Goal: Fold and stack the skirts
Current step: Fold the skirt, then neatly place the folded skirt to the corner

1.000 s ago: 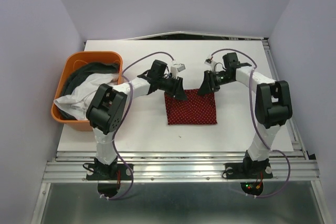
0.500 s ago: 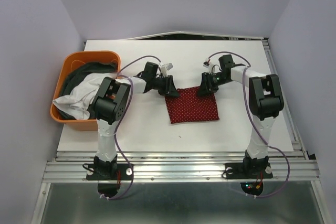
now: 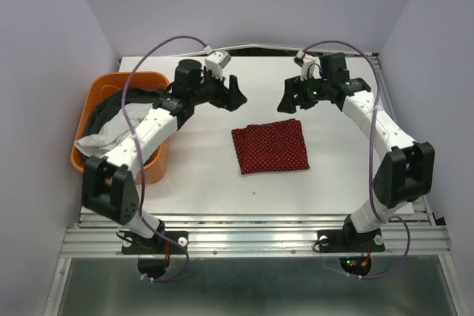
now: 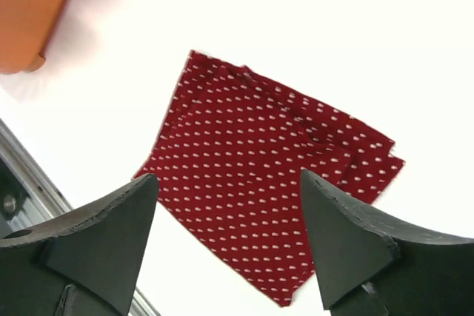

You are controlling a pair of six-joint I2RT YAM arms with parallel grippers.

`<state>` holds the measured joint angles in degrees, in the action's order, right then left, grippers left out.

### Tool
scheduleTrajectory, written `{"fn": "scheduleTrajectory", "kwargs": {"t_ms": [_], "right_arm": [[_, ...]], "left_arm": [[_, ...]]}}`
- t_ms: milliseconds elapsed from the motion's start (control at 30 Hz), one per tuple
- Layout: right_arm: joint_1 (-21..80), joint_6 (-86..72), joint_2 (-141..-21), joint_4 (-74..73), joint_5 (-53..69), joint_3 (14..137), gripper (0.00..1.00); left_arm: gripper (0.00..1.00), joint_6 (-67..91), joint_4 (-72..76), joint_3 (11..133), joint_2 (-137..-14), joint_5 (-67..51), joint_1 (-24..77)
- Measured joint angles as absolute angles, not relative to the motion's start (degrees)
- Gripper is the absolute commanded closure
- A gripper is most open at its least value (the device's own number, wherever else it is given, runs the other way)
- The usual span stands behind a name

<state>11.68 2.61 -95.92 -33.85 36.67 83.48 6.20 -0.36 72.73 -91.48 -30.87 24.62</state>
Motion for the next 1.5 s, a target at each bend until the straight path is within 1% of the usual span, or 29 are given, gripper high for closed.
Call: {"fn": "scheduleTrajectory", "kwargs": {"t_ms": [33, 133, 200, 267, 400, 433, 500, 533, 767, 900, 967, 1133, 1300, 1500], "right_arm": [[13.9, 1.9, -93.8, -34.0, 32.7, 83.4, 0.16], [21.3, -0.6, -90.1, -34.1, 26.5, 81.8, 0.16], [27.3, -4.9, -88.0, -34.5, 20.8, 77.5, 0.15], [30.6, -8.7, -86.8, -35.0, 19.0, 72.5, 0.13], [33.3, -13.1, -84.9, -37.0, 16.6, 62.0, 0.14], [34.0, -13.9, -84.6, -37.5, 16.6, 60.0, 0.13], [35.7, -15.6, -84.1, -38.3, 16.8, 56.9, 0.08], [36.1, -16.3, -83.9, -38.2, 16.9, 56.1, 0.03], [37.4, -26.0, -80.7, -35.4, 14.9, 48.9, 0.04], [37.6, -32.4, -81.9, -34.6, 10.6, 48.5, 0.04], [38.3, -35.3, -84.4, -34.3, 7.4, 49.9, 0.03], [43.1, -39.9, -89.6, -32.9, 0.4, 53.8, 0.01], [46.0, -42.6, -95.8, -32.9, -2.4, 57.7, 0.0], [46.6, -46.6, -101.1, -33.0, -5.4, 64.0, 0.0]], "left_arm": [[0.02, 5.9, -0.7, 72.8, -87.7, -28.6, 24.5], [0.02, 5.8, -1.7, 72.8, -80.8, -24.4, 23.7], [0.02, 6.3, -2.6, 72.8, -78.4, -21.8, 23.2], [0.02, 6.5, -3.7, 72.6, -76.4, -19.3, 22.3], [0.01, 7.5, -6.0, 70.7, -74.6, -13.4, 20.4], [0.01, 7.7, -6.5, 70.3, -74.6, -12.7, 19.7], [0.02, 8.2, -7.9, 69.6, -74.6, -11.2, 18.2], [0.02, 8.5, -8.2, 69.2, -74.6, -10.7, 17.3], [0.01, 10.2, -9.2, 69.0, -74.7, -9.2, 14.3], [0.02, 11.4, -9.1, 69.0, -75.7, -9.2, 13.3], [0.01, 11.9, -9.0, 69.0, -76.5, -9.1, 12.7], [0.02, 13.1, -9.0, 69.0, -77.5, -8.6, 12.0], [0.02, 13.8, -8.7, 69.0, -77.5, -8.5, 11.3], [0.02, 15.1, -8.6, 69.0, -77.1, -8.9, 10.4]]}}
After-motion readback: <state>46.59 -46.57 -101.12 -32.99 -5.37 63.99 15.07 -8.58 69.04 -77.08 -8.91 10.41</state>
